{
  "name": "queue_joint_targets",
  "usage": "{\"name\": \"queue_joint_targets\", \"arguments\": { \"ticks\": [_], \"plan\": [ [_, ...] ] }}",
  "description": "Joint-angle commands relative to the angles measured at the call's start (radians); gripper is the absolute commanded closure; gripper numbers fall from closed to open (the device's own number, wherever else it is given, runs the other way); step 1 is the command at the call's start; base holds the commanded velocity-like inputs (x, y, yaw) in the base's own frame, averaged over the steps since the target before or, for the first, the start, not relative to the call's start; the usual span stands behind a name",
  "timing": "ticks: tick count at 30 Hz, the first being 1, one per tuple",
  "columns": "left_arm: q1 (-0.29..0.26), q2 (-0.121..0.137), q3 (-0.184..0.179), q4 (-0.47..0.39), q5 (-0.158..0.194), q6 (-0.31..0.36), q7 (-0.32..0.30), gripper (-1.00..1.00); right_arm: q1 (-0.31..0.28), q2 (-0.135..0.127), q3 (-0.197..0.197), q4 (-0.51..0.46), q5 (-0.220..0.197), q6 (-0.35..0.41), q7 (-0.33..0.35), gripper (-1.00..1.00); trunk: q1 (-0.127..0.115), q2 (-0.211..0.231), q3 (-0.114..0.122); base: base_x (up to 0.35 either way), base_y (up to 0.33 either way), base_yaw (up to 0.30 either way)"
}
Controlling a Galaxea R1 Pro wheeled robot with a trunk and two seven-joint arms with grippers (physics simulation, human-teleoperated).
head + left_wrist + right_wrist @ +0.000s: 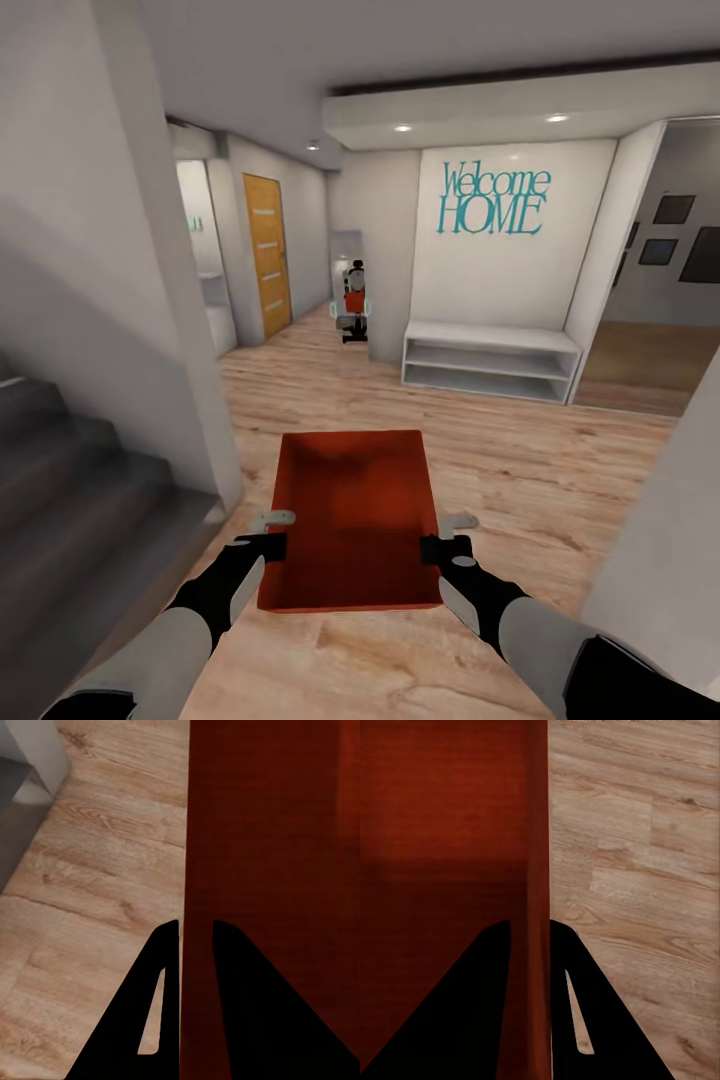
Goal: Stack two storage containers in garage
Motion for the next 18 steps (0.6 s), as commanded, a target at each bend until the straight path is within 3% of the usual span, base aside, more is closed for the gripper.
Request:
{"name": "queue_joint_targets", "arguments": {
  "ticks": [1,18],
  "plan": [
    [-0.001,0.001,0.004,-0.001,-0.005,0.008,0.011,1.0,-0.001,-0.021,0.004,0.064,-0.003,-0.007,-0.01,1.0,0.001,-0.002,-0.002,0.311,0.0,0.0],
    [-0.001,0.001,0.004,0.0,-0.004,0.009,0.01,1.0,-0.001,-0.021,0.004,0.064,-0.003,-0.007,-0.01,1.0,0.001,-0.002,-0.002,0.321,0.0,0.0]
  ]
}}
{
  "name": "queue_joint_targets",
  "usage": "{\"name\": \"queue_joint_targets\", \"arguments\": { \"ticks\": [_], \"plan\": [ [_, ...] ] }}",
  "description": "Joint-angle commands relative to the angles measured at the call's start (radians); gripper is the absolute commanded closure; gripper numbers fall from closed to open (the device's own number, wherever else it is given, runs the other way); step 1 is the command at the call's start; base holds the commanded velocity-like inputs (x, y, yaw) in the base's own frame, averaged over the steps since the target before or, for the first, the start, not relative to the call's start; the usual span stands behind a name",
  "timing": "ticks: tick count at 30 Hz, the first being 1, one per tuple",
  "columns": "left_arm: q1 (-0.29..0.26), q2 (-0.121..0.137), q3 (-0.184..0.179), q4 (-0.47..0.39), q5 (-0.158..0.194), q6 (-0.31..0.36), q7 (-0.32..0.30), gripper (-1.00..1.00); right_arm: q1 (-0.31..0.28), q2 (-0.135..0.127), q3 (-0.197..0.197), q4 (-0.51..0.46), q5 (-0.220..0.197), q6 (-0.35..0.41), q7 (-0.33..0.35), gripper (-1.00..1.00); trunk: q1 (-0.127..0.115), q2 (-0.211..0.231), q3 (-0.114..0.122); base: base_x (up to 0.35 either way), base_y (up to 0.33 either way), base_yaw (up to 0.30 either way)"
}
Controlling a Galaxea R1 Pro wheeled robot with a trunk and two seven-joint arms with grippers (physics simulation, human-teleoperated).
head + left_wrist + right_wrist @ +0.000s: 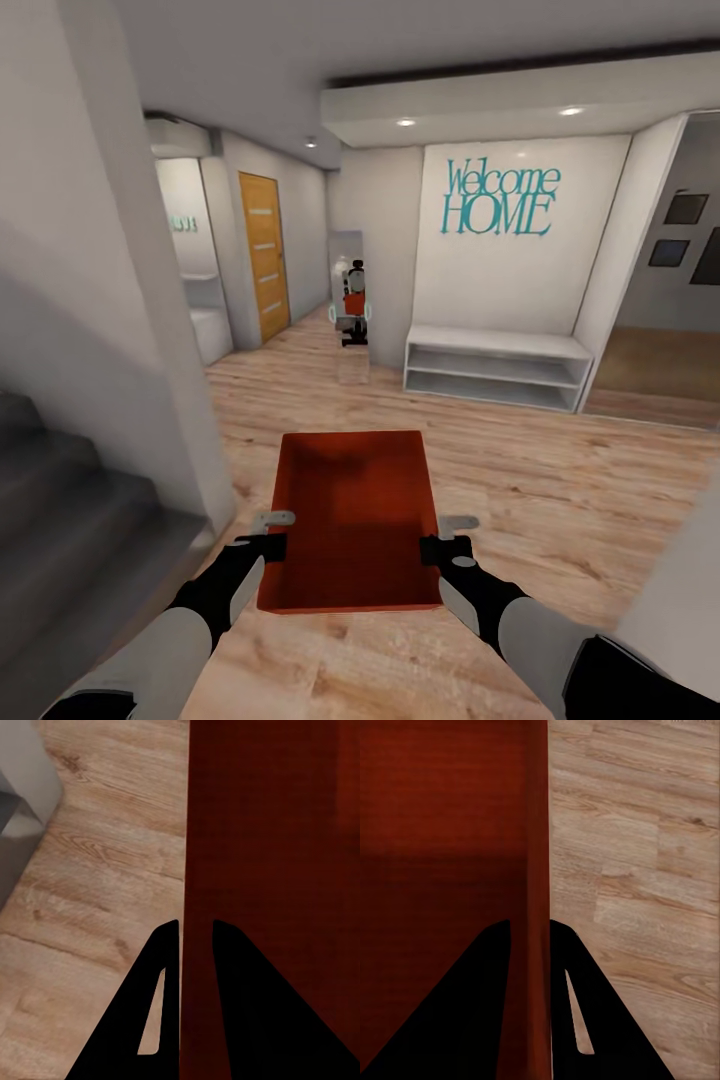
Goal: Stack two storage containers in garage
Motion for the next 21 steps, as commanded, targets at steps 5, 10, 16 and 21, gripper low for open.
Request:
{"name": "queue_joint_targets", "arguments": {
  "ticks": [5,10,16,21],
  "plan": [
    [-0.001,0.001,0.003,-0.001,-0.003,0.007,0.011,1.0,-0.001,-0.024,0.004,0.06,-0.002,-0.007,-0.012,1.0,0.001,-0.002,-0.002,0.322,0.0,0.0],
    [-0.001,0.001,0.003,-0.002,-0.003,0.007,0.009,1.0,-0.001,-0.023,0.004,0.06,-0.002,-0.007,-0.012,1.0,0.001,-0.002,-0.002,0.322,0.0,0.0],
    [-0.001,0.001,0.003,-0.002,-0.003,0.007,0.009,1.0,-0.001,-0.023,0.004,0.06,-0.002,-0.007,-0.012,1.0,0.001,-0.002,-0.002,0.322,0.0,0.0],
    [-0.001,0.001,0.003,-0.002,-0.003,0.007,0.009,1.0,-0.001,-0.023,0.004,0.06,-0.002,-0.007,-0.012,1.0,0.001,-0.002,-0.002,0.322,0.0,0.0]
  ]
}}
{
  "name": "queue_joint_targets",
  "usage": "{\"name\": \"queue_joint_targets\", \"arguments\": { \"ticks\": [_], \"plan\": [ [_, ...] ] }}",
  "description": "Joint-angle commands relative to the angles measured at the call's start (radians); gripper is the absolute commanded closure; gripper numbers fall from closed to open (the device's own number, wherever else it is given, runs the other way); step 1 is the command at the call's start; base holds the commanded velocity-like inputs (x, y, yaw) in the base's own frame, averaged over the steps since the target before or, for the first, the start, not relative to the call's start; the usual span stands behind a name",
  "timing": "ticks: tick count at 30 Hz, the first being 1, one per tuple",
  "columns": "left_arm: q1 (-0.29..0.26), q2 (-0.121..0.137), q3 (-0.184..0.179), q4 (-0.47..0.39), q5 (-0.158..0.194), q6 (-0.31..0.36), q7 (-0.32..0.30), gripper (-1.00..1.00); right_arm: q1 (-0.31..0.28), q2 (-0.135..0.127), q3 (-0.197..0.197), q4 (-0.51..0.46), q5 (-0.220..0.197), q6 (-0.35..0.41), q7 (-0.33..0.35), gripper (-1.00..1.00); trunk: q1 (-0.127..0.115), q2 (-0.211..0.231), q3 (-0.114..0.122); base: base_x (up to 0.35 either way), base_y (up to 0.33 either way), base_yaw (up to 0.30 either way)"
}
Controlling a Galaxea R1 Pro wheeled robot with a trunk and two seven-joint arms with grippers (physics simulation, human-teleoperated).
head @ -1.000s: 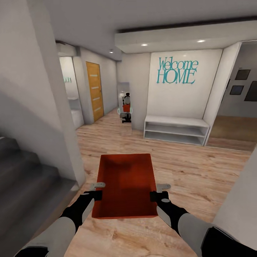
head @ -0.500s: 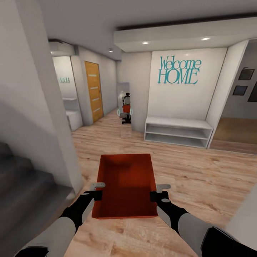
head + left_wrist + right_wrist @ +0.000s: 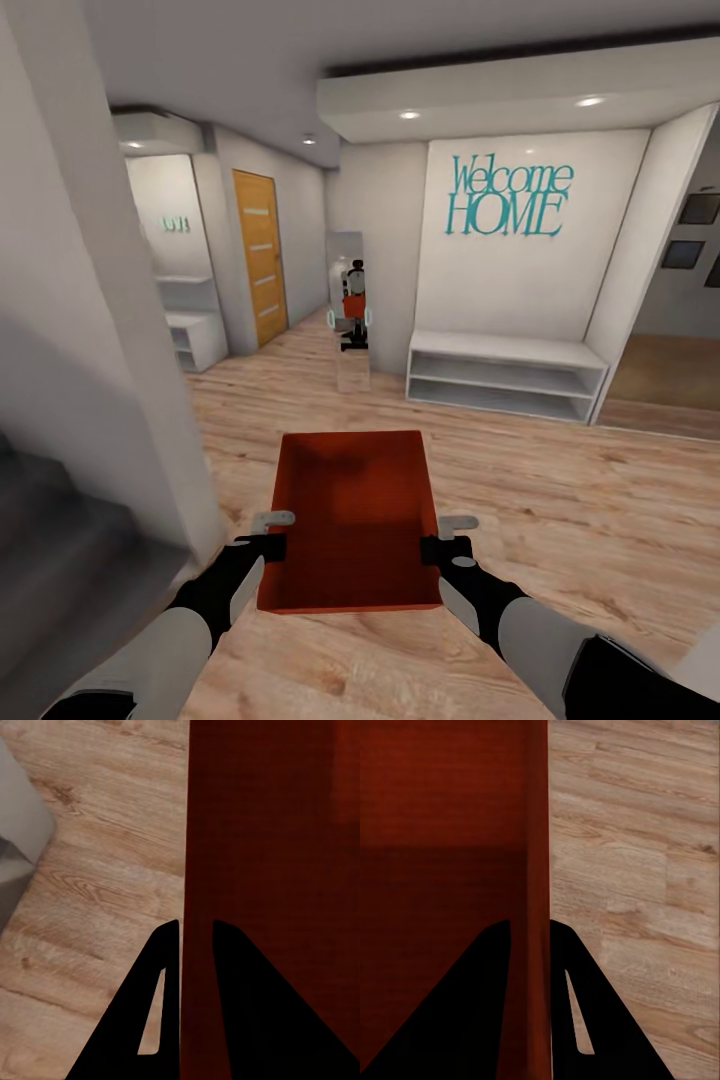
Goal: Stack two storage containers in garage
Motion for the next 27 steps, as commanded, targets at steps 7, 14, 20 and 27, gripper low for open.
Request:
{"name": "queue_joint_targets", "arguments": {
  "ticks": [7,14,20,27],
  "plan": [
    [-0.001,0.001,0.002,-0.002,-0.001,0.007,0.01,1.0,-0.001,-0.024,0.005,0.059,-0.003,-0.007,-0.012,1.0,0.001,-0.002,-0.002,0.322,0.0,0.0],
    [-0.001,0.001,0.002,-0.002,-0.001,0.007,0.01,1.0,-0.001,-0.024,0.004,0.059,-0.003,-0.007,-0.013,1.0,0.001,-0.002,-0.002,0.322,0.0,-0.053],
    [-0.001,0.001,0.002,-0.002,-0.001,0.007,0.01,1.0,-0.001,-0.025,0.004,0.059,-0.003,-0.007,-0.013,1.0,0.001,-0.002,-0.002,0.322,0.0,-0.181],
    [-0.001,0.001,0.002,-0.002,-0.001,0.007,0.01,1.0,-0.001,-0.025,0.004,0.059,-0.003,-0.007,-0.013,1.0,0.001,-0.002,-0.002,0.322,0.0,-0.089]
  ]
}}
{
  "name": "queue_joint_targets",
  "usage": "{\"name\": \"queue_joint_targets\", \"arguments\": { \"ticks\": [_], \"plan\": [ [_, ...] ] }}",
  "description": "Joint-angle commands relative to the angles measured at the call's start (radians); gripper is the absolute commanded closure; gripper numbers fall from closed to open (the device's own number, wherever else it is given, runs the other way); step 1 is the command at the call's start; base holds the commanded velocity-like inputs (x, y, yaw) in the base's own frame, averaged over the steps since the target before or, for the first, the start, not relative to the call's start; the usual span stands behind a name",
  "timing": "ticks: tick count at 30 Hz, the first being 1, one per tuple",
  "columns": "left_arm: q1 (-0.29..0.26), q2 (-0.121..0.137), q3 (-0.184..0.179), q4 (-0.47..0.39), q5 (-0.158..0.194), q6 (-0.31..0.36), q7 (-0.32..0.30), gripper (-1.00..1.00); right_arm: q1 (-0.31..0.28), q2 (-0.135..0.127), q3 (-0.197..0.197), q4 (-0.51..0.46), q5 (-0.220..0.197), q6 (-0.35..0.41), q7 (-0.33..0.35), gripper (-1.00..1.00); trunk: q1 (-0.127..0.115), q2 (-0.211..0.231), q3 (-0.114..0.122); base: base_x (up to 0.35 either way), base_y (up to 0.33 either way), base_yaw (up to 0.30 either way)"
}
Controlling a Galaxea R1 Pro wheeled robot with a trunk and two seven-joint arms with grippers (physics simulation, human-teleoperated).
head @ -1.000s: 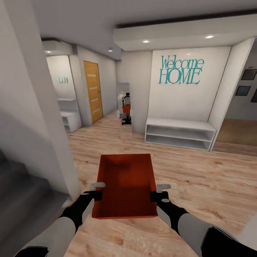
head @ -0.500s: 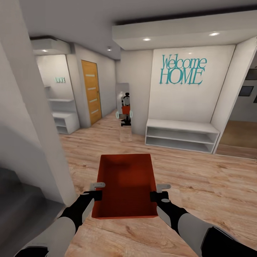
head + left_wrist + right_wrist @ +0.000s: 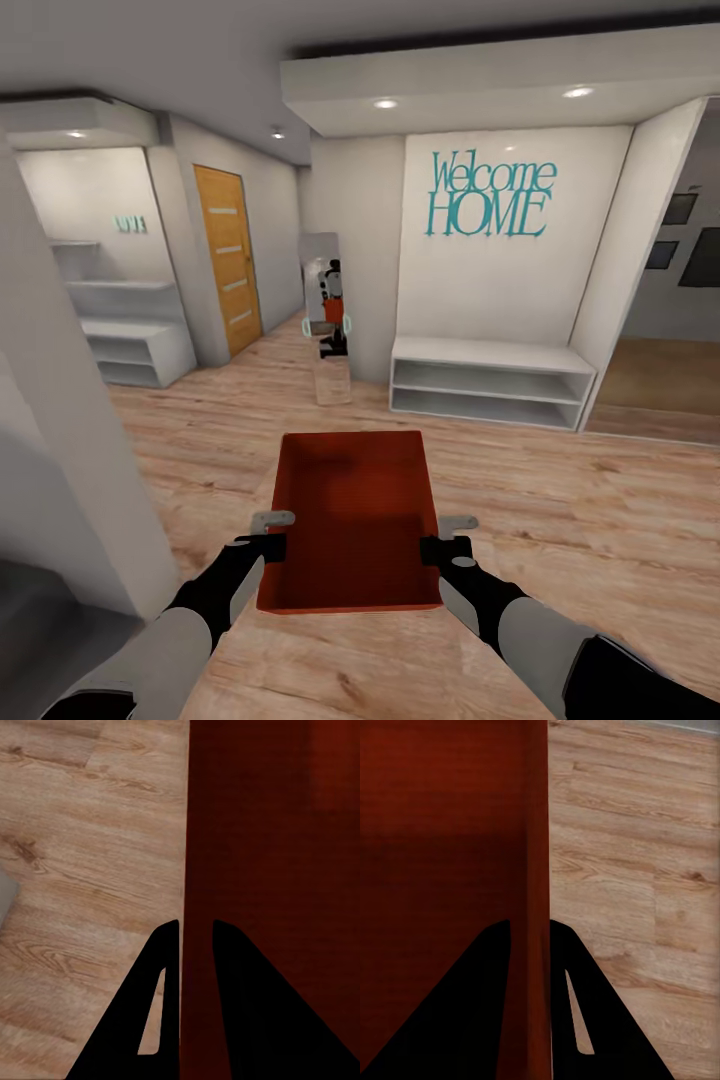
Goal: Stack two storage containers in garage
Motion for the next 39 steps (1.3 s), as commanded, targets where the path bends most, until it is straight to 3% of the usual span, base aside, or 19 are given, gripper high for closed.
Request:
{"name": "queue_joint_targets", "arguments": {
  "ticks": [1,39],
  "plan": [
    [-0.001,0.001,0.002,-0.002,-0.001,0.007,0.01,1.0,-0.001,-0.025,0.004,0.06,-0.003,-0.007,-0.013,1.0,0.001,-0.002,-0.002,0.322,0.0,-0.02],
    [-0.001,0.001,0.002,-0.002,-0.001,0.009,0.01,1.0,-0.001,-0.025,0.004,0.06,-0.002,-0.007,-0.013,1.0,0.001,-0.002,-0.002,0.322,0.0,-0.001]
  ]
}}
